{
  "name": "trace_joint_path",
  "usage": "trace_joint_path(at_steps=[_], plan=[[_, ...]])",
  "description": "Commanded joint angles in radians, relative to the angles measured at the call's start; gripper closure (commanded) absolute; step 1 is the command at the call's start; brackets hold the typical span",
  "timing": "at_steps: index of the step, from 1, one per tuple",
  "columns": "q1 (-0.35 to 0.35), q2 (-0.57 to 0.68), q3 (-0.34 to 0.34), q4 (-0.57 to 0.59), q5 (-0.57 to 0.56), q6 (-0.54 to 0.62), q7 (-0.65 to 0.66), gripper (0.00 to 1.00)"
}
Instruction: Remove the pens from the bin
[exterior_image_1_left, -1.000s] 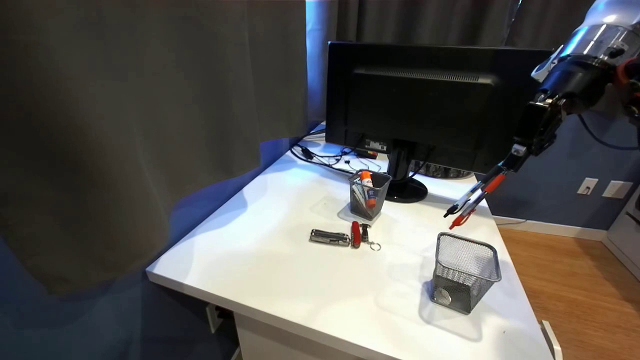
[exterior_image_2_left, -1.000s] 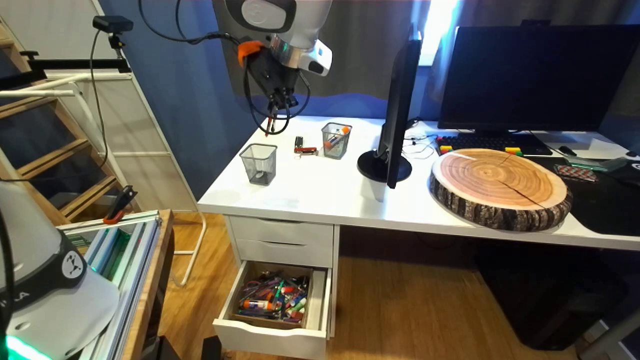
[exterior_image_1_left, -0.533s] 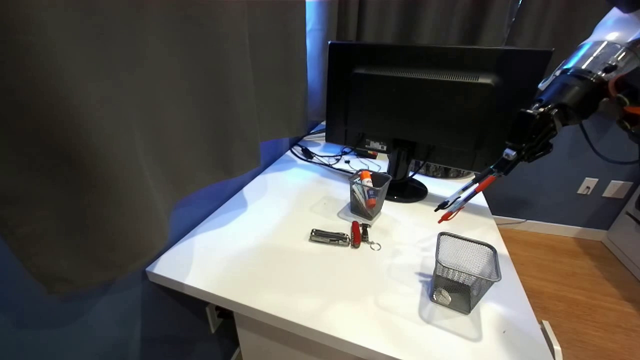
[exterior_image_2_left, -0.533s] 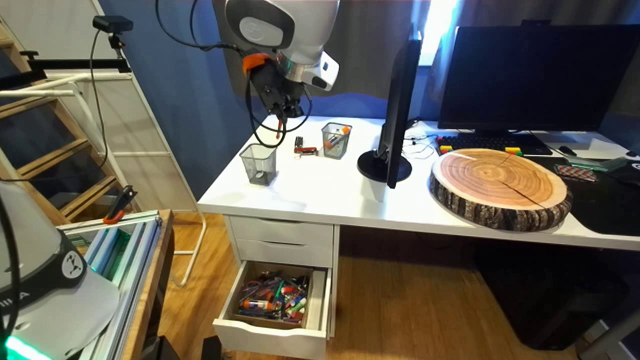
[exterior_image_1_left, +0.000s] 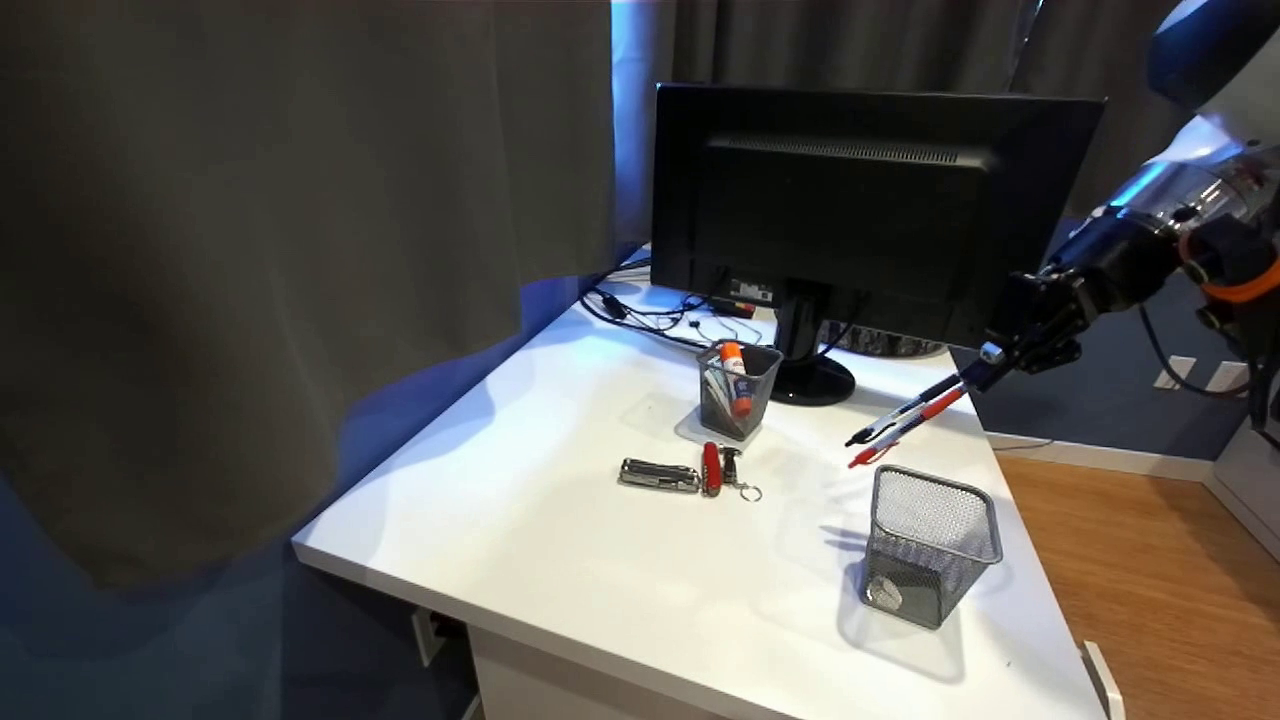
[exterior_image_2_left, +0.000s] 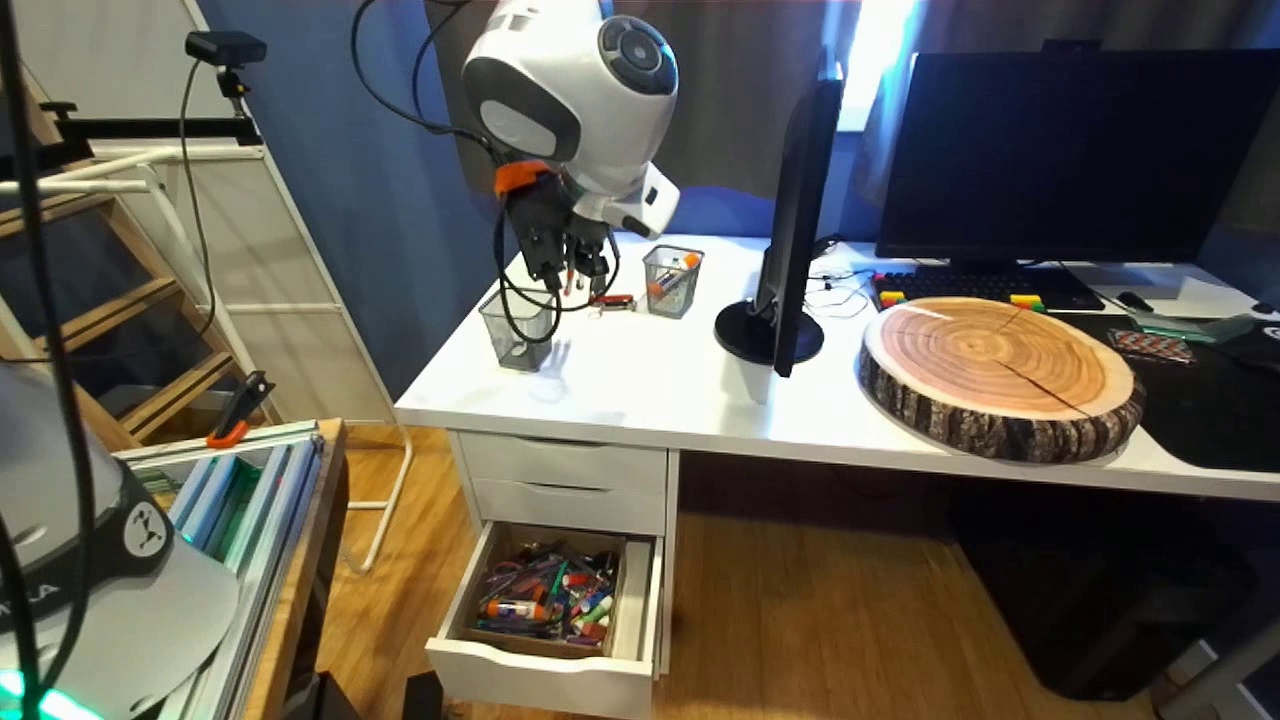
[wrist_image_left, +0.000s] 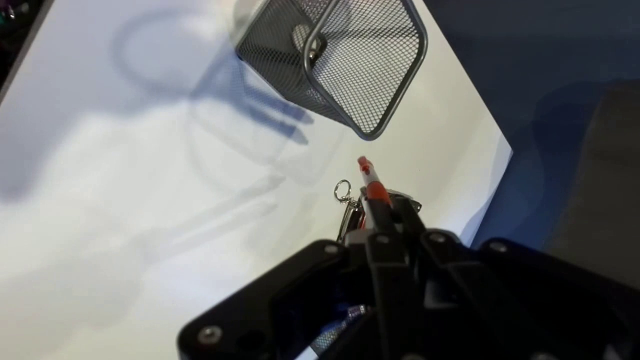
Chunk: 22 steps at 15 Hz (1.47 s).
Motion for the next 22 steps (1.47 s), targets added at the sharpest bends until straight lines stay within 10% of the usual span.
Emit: trace_joint_path(at_steps=[1, 22], plan=[[0.000, 0.054, -0.001, 0.018, 0.110, 0.026, -0.102, 0.98], [0.038, 0.260, -0.045, 0.118, 0.347, 0.144, -0.295, 0.98]])
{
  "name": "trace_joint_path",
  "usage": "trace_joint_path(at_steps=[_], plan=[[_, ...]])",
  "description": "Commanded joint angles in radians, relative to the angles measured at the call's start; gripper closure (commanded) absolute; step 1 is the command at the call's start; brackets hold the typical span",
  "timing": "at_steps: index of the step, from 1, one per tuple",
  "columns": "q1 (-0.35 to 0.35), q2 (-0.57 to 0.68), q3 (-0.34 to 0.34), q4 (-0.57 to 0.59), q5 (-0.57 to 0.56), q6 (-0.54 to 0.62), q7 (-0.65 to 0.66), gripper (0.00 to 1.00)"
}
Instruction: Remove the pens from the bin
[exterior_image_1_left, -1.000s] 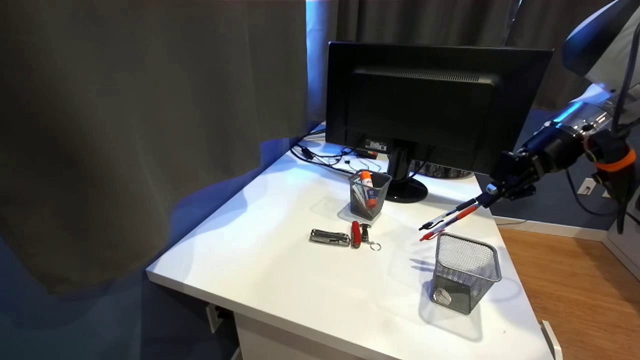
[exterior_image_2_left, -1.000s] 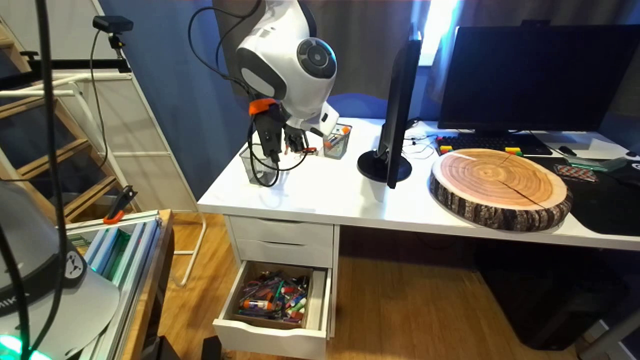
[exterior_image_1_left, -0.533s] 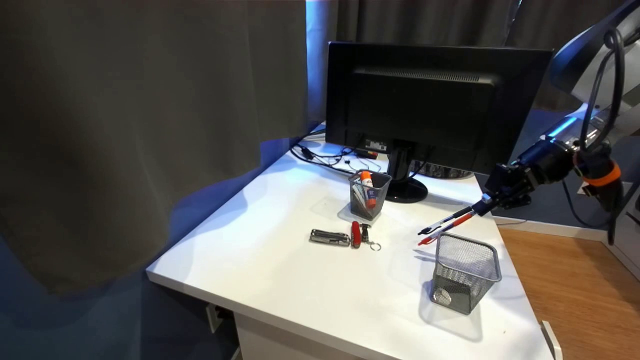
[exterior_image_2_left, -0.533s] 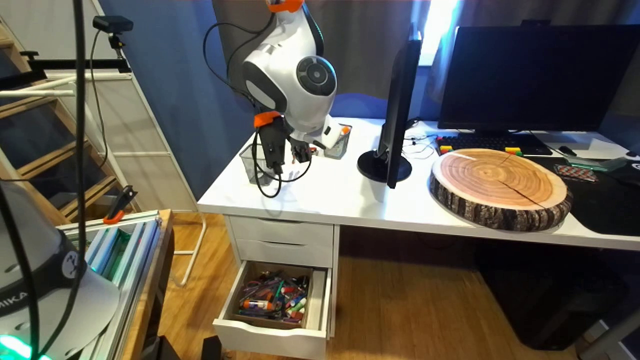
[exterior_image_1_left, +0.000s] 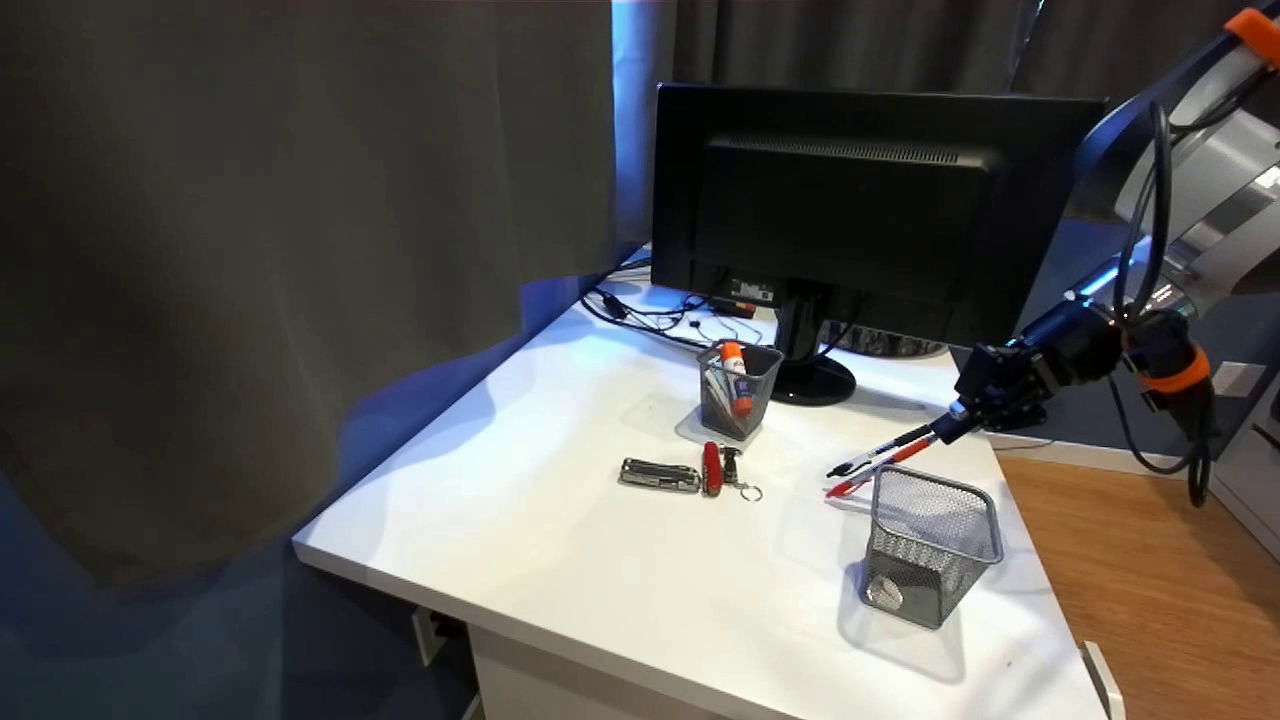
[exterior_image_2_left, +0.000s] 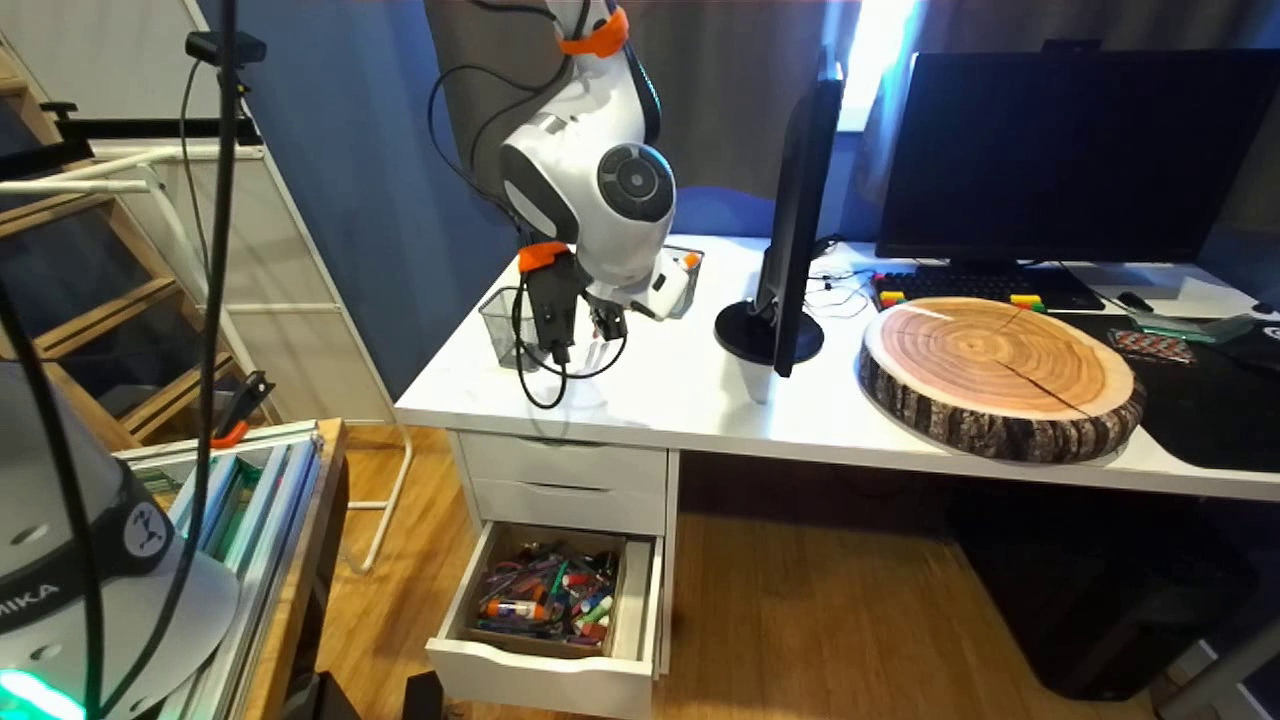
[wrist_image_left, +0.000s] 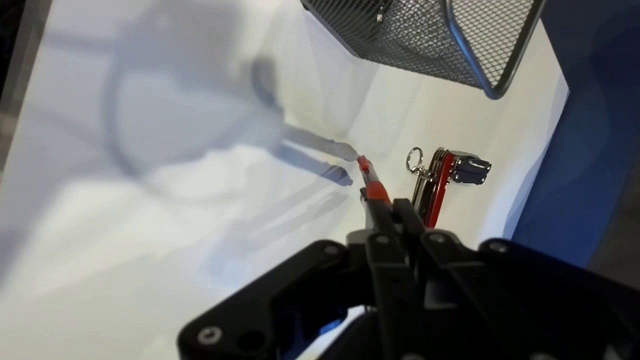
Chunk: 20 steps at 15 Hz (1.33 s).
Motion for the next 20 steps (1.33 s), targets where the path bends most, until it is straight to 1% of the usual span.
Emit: trace_joint_path(at_steps=[1, 10, 11, 12, 13, 14, 20], plan=[[0.030, 0.036, -0.023, 0.036, 0.044, 0.024, -0.027, 0.98], [0.044, 0.063, -0.037, 0.051, 0.034, 0.037, -0.009, 0.98], [0.044, 0.063, -0.038, 0.052, 0.032, 0.036, -0.007, 0.96], [0.045, 0.063, -0.038, 0.052, 0.030, 0.037, -0.002, 0.68], [0.046, 0.064, -0.039, 0.053, 0.027, 0.038, 0.001, 0.69], [0.046, 0.064, -0.040, 0.054, 0.028, 0.039, 0.002, 0.66], [0.051, 0.062, -0.049, 0.047, 0.013, 0.050, 0.018, 0.27]])
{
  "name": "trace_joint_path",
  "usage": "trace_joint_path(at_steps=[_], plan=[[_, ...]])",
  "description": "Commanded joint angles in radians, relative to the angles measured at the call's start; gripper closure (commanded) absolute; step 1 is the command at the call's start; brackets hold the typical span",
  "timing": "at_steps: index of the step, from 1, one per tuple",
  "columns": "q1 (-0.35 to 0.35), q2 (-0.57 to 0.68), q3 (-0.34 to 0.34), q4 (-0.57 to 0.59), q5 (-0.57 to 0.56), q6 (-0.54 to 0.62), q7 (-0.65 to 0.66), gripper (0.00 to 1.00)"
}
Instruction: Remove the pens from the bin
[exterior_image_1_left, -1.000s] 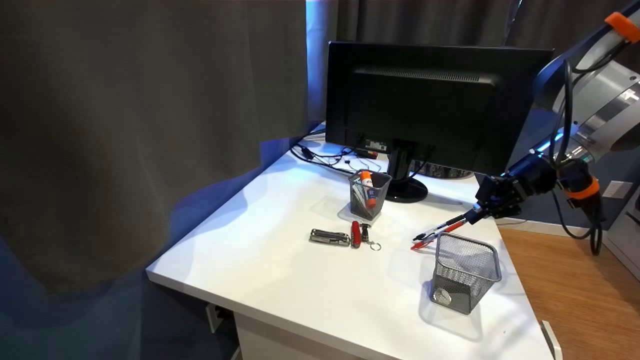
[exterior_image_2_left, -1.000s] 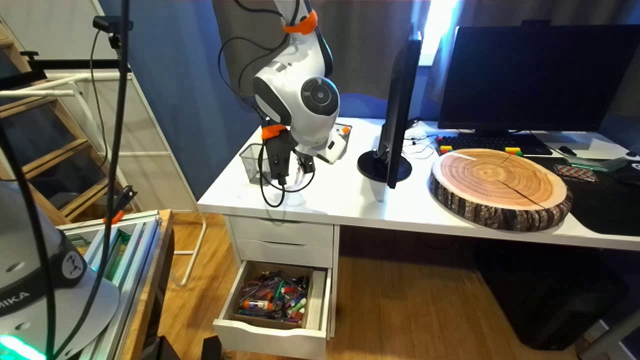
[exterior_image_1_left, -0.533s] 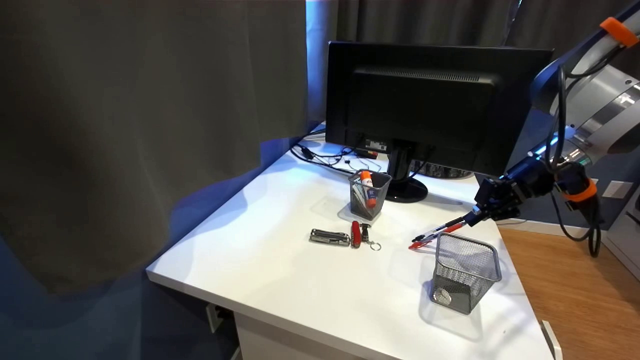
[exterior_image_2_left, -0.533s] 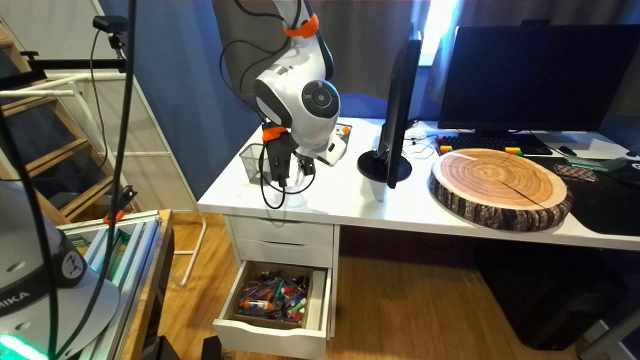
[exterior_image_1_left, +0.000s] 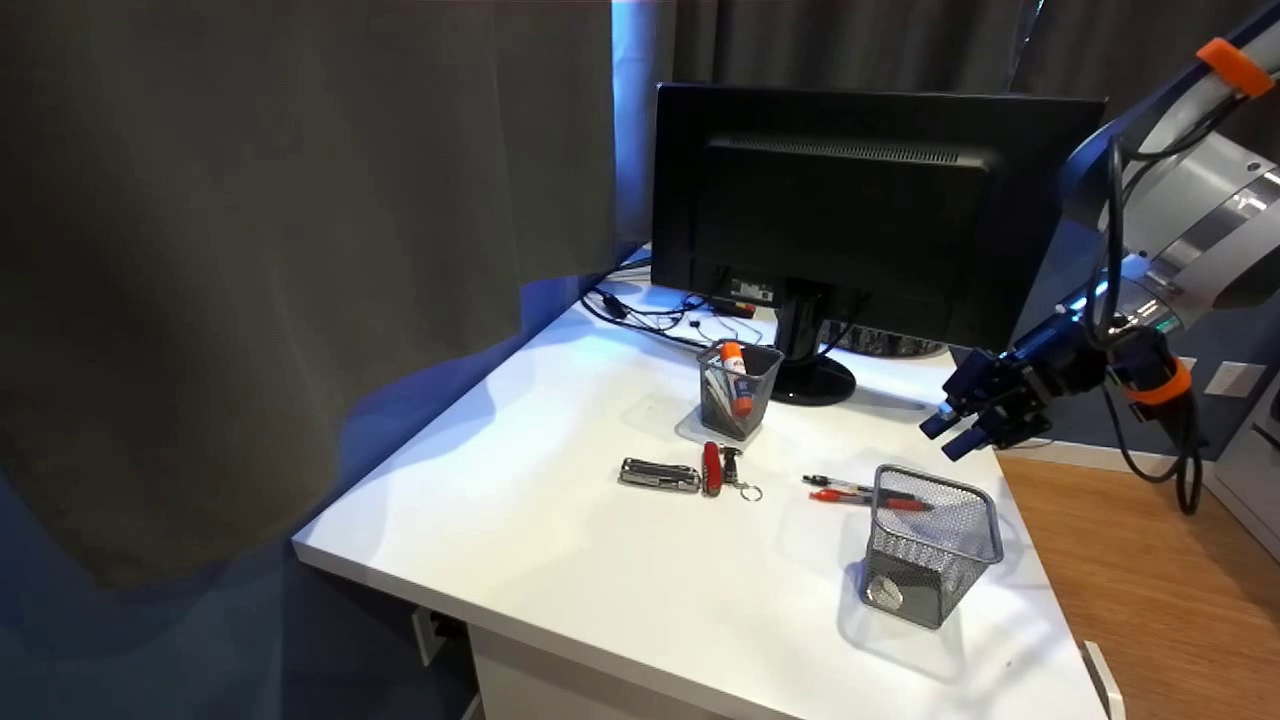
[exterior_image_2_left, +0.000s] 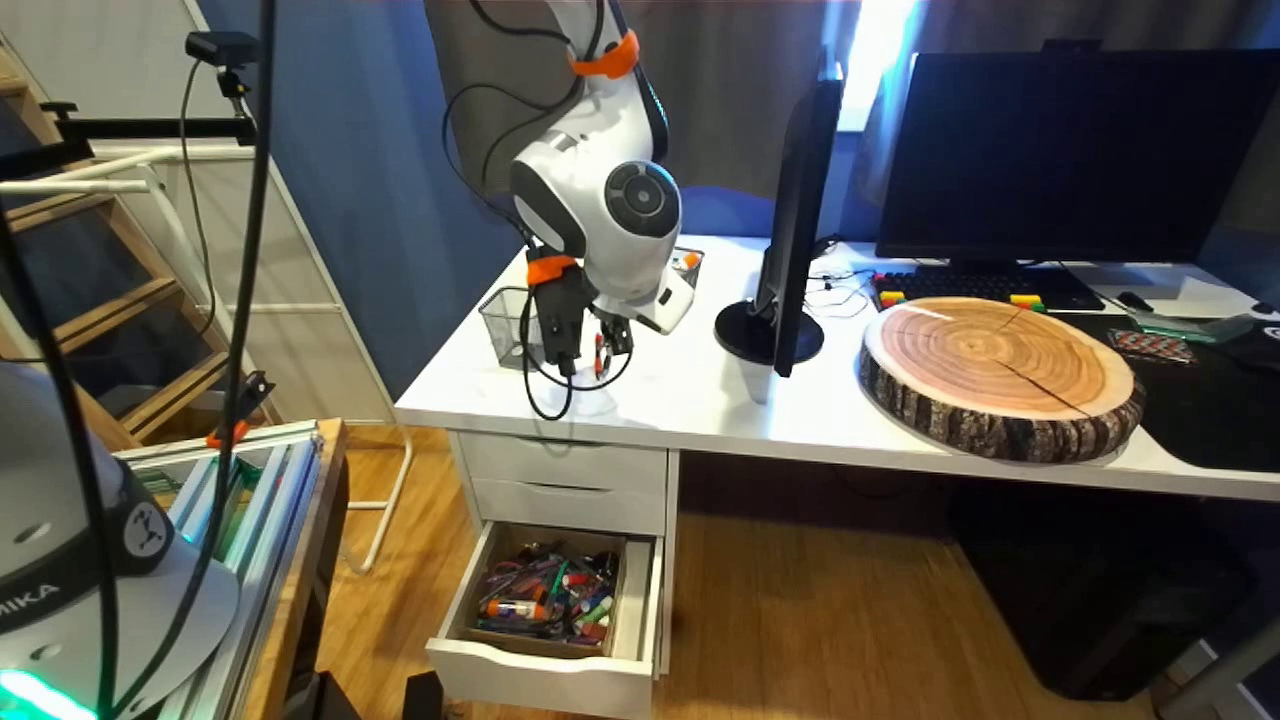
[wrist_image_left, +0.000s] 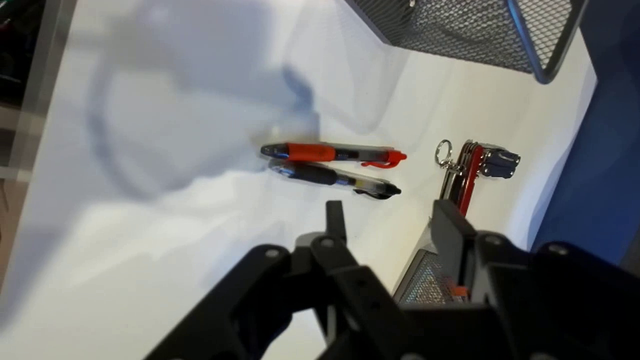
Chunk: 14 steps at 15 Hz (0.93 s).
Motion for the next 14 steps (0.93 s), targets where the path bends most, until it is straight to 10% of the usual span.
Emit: trace_joint_path(at_steps=[1, 4, 9, 14], plan=[[0.028, 0.012, -0.017, 0.013, 0.006, 0.036, 0.021, 0.19], [0.044, -0.010, -0.024, -0.003, -0.031, 0.073, 0.083, 0.02], [0.109, -0.075, -0.047, -0.080, -0.239, 0.207, 0.376, 0.00], [0.322, -0.165, -0.240, -0.177, -0.504, 0.194, 0.716, 0.00]])
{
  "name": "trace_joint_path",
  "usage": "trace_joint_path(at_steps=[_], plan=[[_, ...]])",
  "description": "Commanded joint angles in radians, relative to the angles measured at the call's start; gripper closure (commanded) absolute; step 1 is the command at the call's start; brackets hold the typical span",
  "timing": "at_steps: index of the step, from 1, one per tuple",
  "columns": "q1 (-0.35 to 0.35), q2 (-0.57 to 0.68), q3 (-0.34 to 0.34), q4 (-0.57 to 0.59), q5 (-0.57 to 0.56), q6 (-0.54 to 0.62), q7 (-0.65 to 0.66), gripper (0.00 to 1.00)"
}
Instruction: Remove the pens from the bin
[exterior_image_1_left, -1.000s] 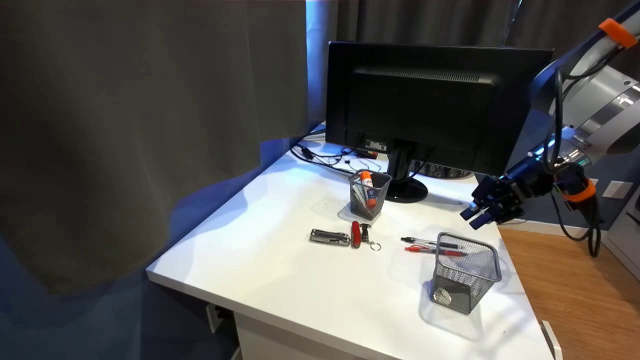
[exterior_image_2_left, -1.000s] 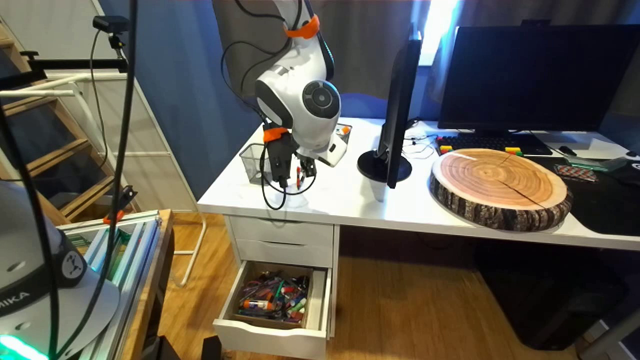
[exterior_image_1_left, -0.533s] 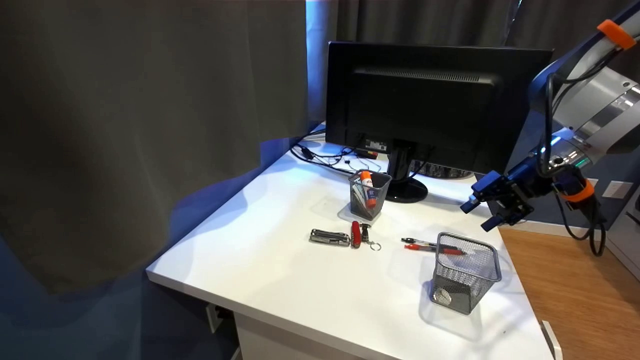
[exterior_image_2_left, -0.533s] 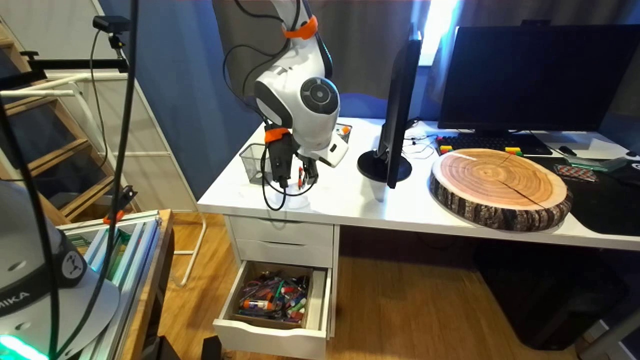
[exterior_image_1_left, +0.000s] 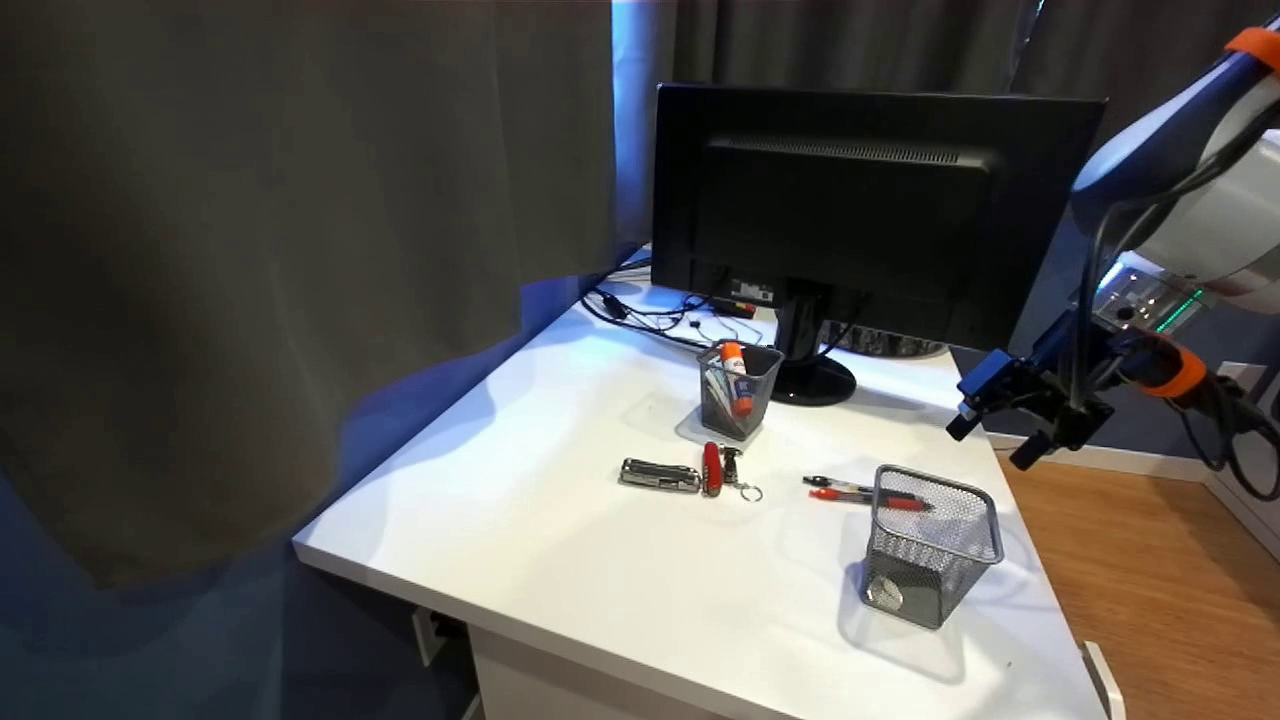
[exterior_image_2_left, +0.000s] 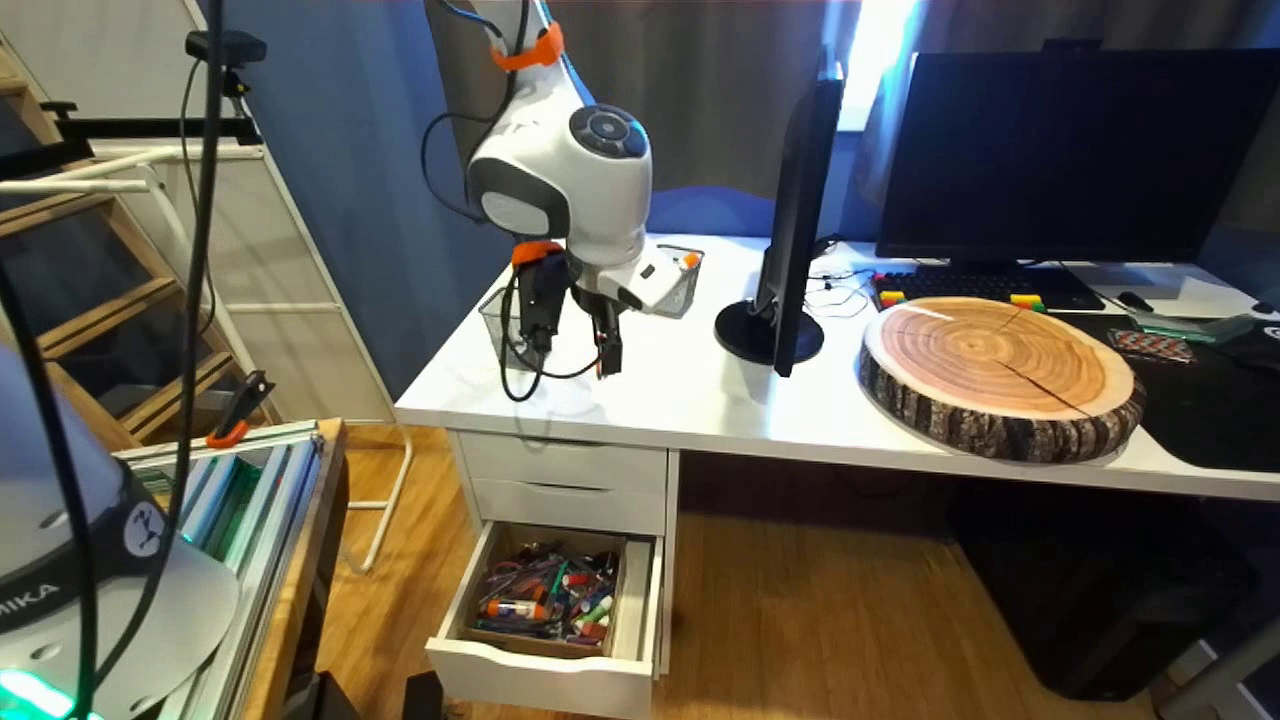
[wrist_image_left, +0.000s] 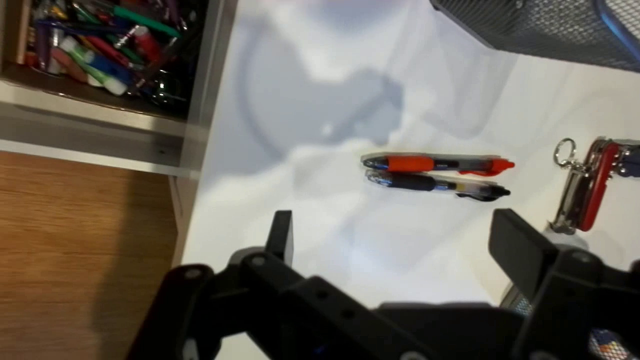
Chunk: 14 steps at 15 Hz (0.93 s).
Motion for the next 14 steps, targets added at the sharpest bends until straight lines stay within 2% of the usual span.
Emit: trace_joint_path(at_steps=[1, 4, 7, 8, 12, 14], plan=[[0.154, -0.109, -0.143, -0.085, -0.206, -0.015, 0.265, 0.00], [0.241, -0.158, -0.238, -0.088, -0.403, -0.042, 0.477, 0.00], [0.297, -0.197, -0.308, -0.072, -0.557, -0.092, 0.626, 0.00], [0.180, -0.214, -0.199, -0.073, -0.661, -0.088, 0.705, 0.00], [0.092, -0.253, -0.122, -0.054, -0.835, -0.152, 0.853, 0.00], [0.047, -0.267, -0.082, -0.049, -0.909, -0.182, 0.877, 0.00]])
